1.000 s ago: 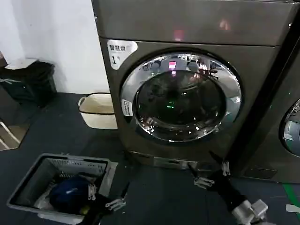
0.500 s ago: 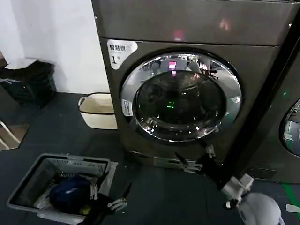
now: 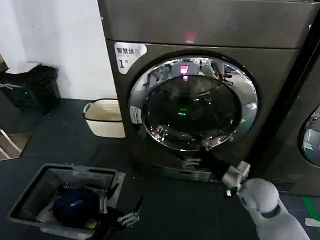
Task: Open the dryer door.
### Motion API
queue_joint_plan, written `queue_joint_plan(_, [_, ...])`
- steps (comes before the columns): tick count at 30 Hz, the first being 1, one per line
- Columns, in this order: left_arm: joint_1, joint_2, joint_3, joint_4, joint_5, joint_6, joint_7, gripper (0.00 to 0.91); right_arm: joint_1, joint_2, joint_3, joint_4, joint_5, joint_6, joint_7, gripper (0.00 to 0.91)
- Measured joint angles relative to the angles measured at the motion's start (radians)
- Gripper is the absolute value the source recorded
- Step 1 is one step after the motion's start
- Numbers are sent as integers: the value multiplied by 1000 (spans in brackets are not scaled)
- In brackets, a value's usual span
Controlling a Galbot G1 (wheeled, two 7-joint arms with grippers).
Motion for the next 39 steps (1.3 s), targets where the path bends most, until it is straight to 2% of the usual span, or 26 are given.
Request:
queue_joint_plan(20, [5, -5, -12, -1, 13, 3, 9, 907, 180, 67, -128, -148, -11, -14, 13, 907])
queue_joint_plan(39, [8, -1, -8, -3, 14, 7, 12, 907, 255, 141, -173, -252, -27, -25, -29, 907])
